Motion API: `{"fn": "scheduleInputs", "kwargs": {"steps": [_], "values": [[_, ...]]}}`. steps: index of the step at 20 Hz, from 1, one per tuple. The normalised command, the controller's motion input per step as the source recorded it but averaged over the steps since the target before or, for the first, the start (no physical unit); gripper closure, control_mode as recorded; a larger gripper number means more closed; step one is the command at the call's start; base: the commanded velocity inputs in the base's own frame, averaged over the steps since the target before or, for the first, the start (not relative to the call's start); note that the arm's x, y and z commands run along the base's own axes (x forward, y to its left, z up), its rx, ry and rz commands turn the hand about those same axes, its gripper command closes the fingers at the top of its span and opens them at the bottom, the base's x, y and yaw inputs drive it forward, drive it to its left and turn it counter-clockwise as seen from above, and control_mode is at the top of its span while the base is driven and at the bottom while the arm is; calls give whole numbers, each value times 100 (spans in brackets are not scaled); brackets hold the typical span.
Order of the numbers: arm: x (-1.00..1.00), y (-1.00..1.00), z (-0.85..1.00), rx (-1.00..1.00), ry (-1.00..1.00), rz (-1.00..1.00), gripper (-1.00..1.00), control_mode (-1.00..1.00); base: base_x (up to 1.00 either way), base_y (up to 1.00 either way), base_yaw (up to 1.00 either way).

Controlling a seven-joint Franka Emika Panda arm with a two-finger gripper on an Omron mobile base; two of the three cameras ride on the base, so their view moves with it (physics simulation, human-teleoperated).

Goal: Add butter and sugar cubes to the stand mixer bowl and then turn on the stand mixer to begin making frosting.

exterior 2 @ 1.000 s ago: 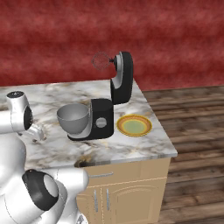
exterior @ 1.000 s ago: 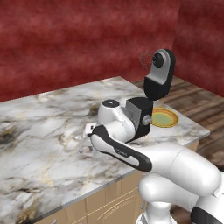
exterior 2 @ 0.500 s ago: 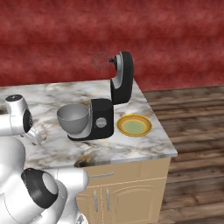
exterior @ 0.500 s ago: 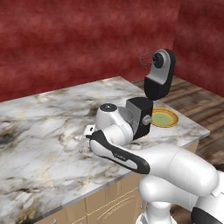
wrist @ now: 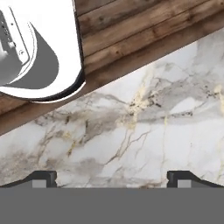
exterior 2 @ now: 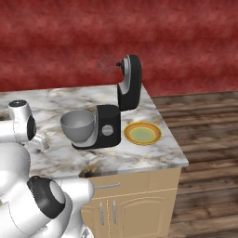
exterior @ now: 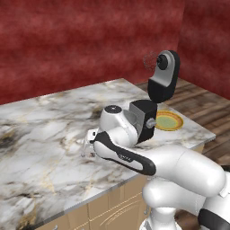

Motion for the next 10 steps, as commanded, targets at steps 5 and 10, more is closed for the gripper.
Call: {"fn": "scheduleInputs", "kwargs": {"steps": [5,10], "values": [[1,-2,0,-7,0,34,-100,-100,0,0,0],[0,0,1,-14,-5,30,-100,-100,0,0,0]]}}
